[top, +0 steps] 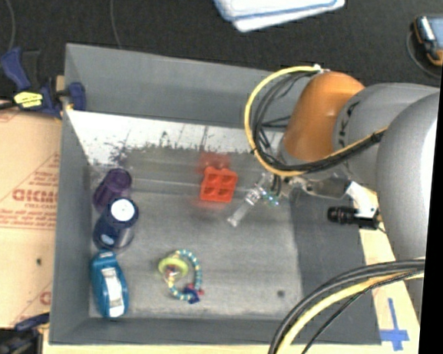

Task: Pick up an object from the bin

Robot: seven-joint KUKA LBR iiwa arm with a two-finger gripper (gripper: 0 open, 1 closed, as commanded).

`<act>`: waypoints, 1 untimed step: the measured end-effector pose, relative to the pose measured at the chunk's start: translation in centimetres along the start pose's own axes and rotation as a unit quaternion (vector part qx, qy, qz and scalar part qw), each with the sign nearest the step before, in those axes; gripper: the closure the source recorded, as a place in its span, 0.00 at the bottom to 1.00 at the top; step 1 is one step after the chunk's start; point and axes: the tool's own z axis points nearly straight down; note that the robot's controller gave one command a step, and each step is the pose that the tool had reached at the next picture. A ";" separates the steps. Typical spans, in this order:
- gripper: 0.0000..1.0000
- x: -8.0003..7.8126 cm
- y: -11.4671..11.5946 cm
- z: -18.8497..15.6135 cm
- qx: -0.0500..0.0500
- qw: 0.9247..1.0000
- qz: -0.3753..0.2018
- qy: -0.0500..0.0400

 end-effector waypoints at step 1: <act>0.00 3.8 7.8 3.4 -0.002 0.982 -0.189 0.000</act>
Offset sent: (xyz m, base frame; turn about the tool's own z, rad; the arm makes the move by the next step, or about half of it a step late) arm 0.0122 0.0819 -0.0635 0.4202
